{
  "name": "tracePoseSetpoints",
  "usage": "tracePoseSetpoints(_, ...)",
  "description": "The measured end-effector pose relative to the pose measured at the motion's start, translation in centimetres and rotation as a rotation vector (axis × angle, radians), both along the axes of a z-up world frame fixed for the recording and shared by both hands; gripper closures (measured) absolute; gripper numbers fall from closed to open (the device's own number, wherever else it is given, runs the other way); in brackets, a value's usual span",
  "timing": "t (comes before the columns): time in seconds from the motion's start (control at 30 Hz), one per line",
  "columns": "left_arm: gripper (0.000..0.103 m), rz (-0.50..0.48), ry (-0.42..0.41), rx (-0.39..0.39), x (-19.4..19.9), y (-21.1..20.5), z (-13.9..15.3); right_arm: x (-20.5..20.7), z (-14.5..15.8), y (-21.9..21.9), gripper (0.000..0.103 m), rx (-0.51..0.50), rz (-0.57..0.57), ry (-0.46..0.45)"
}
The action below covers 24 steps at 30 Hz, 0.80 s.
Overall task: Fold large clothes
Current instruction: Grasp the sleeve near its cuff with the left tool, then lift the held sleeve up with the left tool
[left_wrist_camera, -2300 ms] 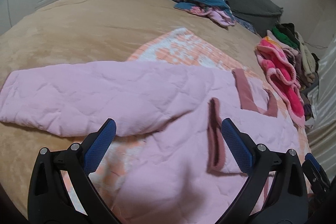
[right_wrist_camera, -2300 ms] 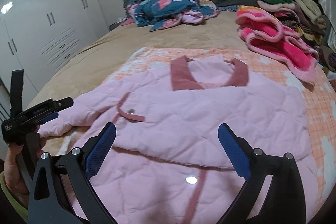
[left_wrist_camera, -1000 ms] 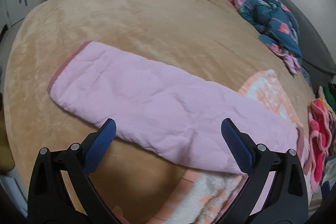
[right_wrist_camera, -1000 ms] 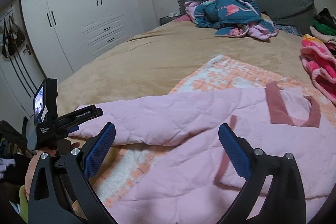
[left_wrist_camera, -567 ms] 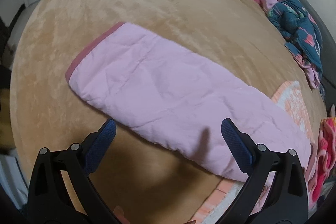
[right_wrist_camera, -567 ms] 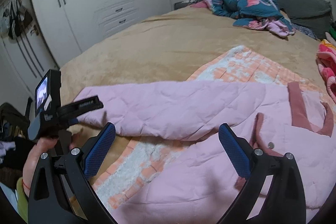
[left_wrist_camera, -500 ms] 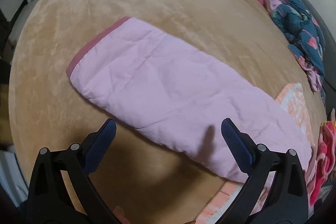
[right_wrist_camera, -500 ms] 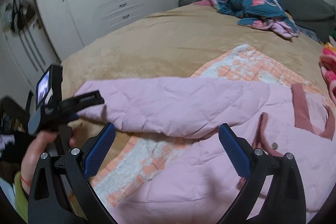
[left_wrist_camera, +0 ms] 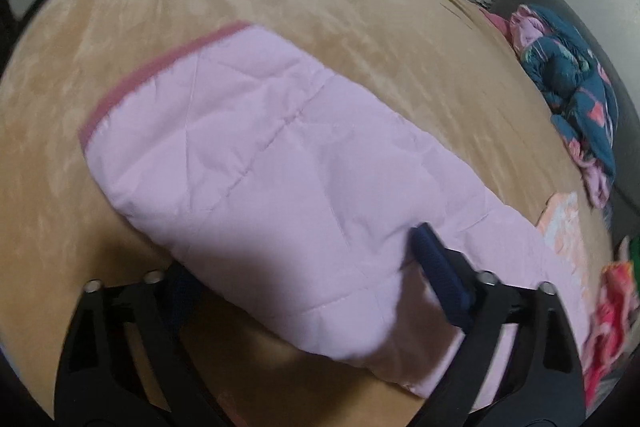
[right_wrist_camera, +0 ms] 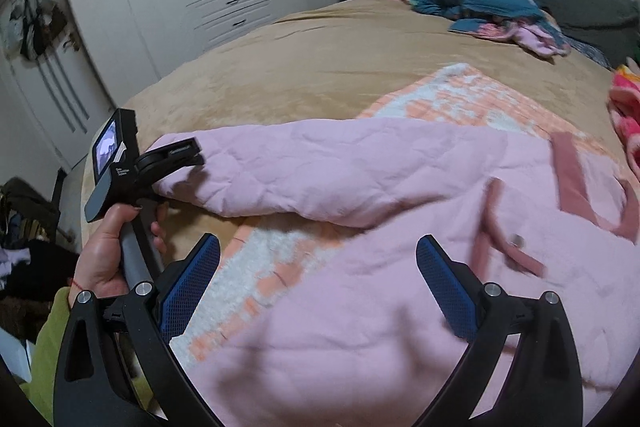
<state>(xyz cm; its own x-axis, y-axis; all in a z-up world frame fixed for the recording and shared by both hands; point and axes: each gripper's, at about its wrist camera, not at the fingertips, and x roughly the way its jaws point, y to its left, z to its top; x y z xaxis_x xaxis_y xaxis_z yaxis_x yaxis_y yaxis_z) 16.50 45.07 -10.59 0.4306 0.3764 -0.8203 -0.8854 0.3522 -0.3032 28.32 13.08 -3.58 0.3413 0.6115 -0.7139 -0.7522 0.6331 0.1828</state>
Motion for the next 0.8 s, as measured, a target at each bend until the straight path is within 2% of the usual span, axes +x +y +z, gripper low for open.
tracePoseSetpoints(0.03,0.053,-0.006,0.011,0.045,0.0,-0.2,0.7,0.1,0.1,-0.8,0.005,0.014,-0.014,0.007)
tracePoseSetpoints(0.1,0.070,-0.011,-0.023,0.103,-0.5,-0.6,2.5,0.4,0.3,-2.9,0.005,0.035,-0.060,0.011)
tracePoseSetpoints(0.23,0.086,-0.052,-0.092,0.200,-0.8,-2.0,6.4,0.6,0.6,-6.7,0.005,0.075,-0.148,0.018)
tracePoseSetpoints(0.4,0.091,-0.130,-0.169,0.292,-0.8,-5.1,10.6,0.4,0.8,-11.7,0.005,0.144,-0.248,0.047)
tracePoseSetpoints(0.8,0.092,-0.322,-0.361,0.362,0.2,-11.8,16.4,0.0,0.4,-19.4,0.005,0.185,-0.380,0.068)
